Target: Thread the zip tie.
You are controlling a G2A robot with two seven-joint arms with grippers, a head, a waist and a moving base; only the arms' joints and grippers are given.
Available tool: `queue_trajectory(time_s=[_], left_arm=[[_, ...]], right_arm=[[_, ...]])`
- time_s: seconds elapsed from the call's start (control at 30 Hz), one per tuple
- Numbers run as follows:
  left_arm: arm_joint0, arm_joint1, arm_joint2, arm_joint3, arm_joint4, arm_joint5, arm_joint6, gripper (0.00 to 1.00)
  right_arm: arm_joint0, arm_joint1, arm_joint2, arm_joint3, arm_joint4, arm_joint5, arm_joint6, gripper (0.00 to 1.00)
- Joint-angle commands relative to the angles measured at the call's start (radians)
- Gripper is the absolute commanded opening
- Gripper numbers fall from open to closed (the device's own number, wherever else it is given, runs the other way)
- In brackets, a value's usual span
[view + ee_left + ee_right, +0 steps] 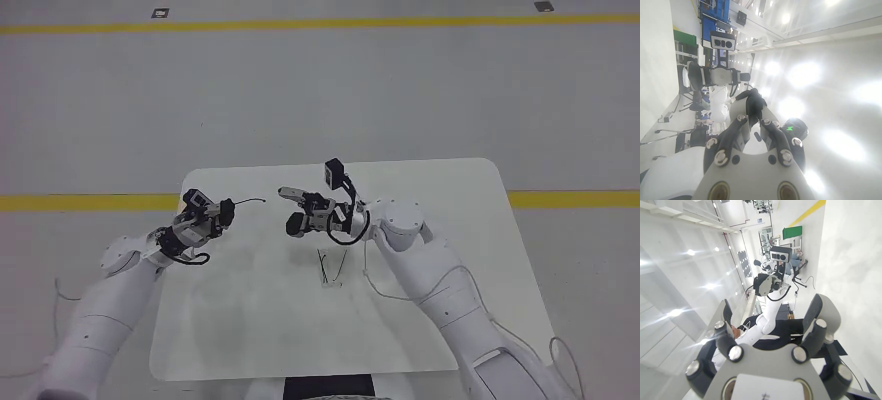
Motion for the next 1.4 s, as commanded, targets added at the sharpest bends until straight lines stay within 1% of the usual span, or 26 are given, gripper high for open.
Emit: queue_trajectory(time_s=[0.0, 0.07, 0.1, 0.13, 0.17, 0.2, 0.4, 0.43, 0.47, 0.5, 0.63, 0.7, 0.73, 1.0, 1.07, 1.23, 1.27, 1.3, 1.33, 1.37], left_arm=[[0.007, -0.001, 0.006, -0.021, 0.011, 0.002, 0.027, 0.00], [0.016, 0.000, 0.005, -0.034, 0.018, 0.010, 0.032, 0.00], [0.019, 0.001, 0.005, -0.034, 0.031, 0.010, 0.031, 0.00], [0.021, 0.002, 0.004, -0.032, 0.044, 0.006, 0.027, 0.00], [0.022, 0.003, 0.000, -0.029, 0.046, -0.005, 0.027, 0.00], [0.024, 0.002, -0.003, -0.027, 0.045, -0.014, 0.030, 0.00], [0.024, 0.002, -0.003, -0.027, 0.045, -0.014, 0.030, 0.00], [0.026, 0.002, -0.001, -0.030, 0.053, -0.017, 0.043, 0.00], [0.030, 0.002, 0.001, -0.036, 0.062, -0.016, 0.056, 0.00], [0.037, 0.003, 0.002, -0.042, 0.064, -0.006, 0.053, 0.00], [0.052, 0.007, 0.000, -0.042, 0.088, 0.000, 0.040, 0.00], [0.057, 0.008, 0.001, -0.043, 0.111, -0.004, 0.040, 0.00], [0.058, 0.009, -0.001, -0.043, 0.118, -0.015, 0.046, 0.00], [0.058, 0.009, -0.001, -0.043, 0.118, -0.015, 0.046, 0.00], [0.058, 0.009, -0.001, -0.043, 0.118, -0.015, 0.046, 0.00], [0.058, 0.009, -0.001, -0.043, 0.118, -0.015, 0.046, 0.00], [0.058, 0.009, -0.001, -0.043, 0.118, -0.015, 0.046, 0.00], [0.058, 0.009, -0.001, -0.043, 0.118, -0.015, 0.046, 0.00], [0.058, 0.009, -0.001, -0.043, 0.118, -0.015, 0.046, 0.00], [0.058, 0.009, -0.001, -0.043, 0.118, -0.015, 0.046, 0.00]], right_arm=[[0.003, -0.002, -0.003, 0.002, 0.031, 0.010, -0.007, 1.00], [0.010, -0.005, -0.003, 0.014, 0.078, 0.010, 0.000, 1.00], [0.012, -0.006, -0.004, 0.021, 0.112, 0.014, 0.025, 1.00], [0.019, -0.006, -0.006, 0.038, 0.141, 0.023, 0.078, 1.00], [0.024, -0.004, -0.003, 0.049, 0.141, 0.025, 0.090, 1.00], [0.024, -0.004, -0.003, 0.049, 0.141, 0.025, 0.090, 1.00], [0.024, -0.004, -0.003, 0.049, 0.141, 0.025, 0.090, 1.00], [0.018, -0.004, -0.006, 0.046, 0.146, 0.028, 0.087, 1.00], [0.014, -0.004, -0.008, 0.039, 0.149, 0.033, 0.083, 1.00], [0.012, -0.004, -0.008, 0.033, 0.160, 0.040, 0.080, 1.00], [0.013, -0.004, -0.007, 0.036, 0.203, 0.046, 0.077, 1.00], [0.016, -0.005, -0.011, 0.044, 0.227, 0.046, 0.083, 1.00], [0.016, -0.006, -0.008, 0.047, 0.237, 0.044, 0.070, 1.00], [0.011, -0.006, -0.009, 0.045, 0.237, 0.042, 0.054, 1.00], [0.004, -0.004, -0.019, 0.032, 0.209, 0.051, 0.021, 1.00], [-0.006, -0.002, -0.027, 0.037, 0.217, 0.072, -0.003, 1.00], [-0.007, -0.002, -0.028, 0.039, 0.220, 0.071, -0.004, 0.92], [-0.008, -0.001, -0.029, 0.040, 0.222, 0.070, -0.004, 0.68], [-0.008, -0.001, -0.029, 0.041, 0.226, 0.068, -0.005, 0.49], [-0.009, -0.001, -0.030, 0.042, 0.231, 0.065, -0.003, 0.44]])
